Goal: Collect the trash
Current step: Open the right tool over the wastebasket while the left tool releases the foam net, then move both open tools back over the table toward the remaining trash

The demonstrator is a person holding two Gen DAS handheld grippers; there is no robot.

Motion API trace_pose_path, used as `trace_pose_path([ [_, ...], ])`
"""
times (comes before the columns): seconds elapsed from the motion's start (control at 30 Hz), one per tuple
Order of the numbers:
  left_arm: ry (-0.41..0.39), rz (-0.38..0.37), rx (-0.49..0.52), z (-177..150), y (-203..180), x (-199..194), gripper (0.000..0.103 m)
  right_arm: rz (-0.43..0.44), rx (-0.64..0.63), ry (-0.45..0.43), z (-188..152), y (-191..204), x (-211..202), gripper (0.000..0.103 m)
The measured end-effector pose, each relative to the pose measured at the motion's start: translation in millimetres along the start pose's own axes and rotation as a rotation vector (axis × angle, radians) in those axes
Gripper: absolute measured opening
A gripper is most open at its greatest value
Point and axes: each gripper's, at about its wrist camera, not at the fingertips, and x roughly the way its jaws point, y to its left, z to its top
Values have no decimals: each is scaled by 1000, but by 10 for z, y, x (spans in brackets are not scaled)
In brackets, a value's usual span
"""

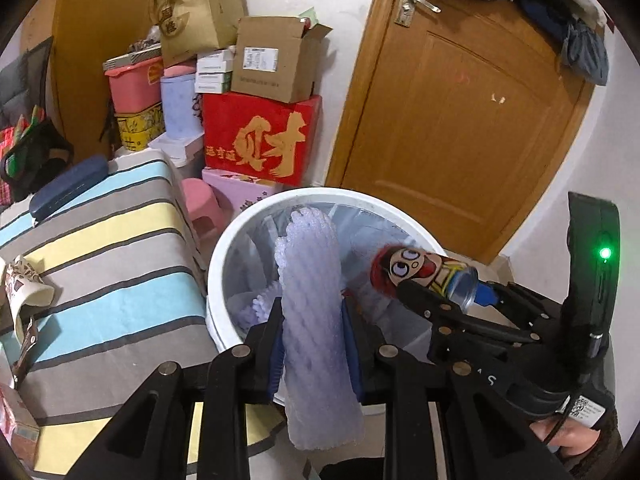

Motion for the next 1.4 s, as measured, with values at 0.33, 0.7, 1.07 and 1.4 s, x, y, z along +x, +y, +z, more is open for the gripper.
trace_pose_path([
  [0.33,-20,29,-7,-36,98,-98,49,-19,-13,-38,-16,30,-67,59],
  [0.7,-76,65,-51,-149,309,-487,49,0,-4,-63,-50,165,-176,59],
  [1.07,-127,120,-82,-384,538,-904,49,41,-29,-100,-83,440,-301,59],
  [1.4,-174,207,-151,-649,950,-1351,49,108,-79,-111,-176,826,-345,59],
])
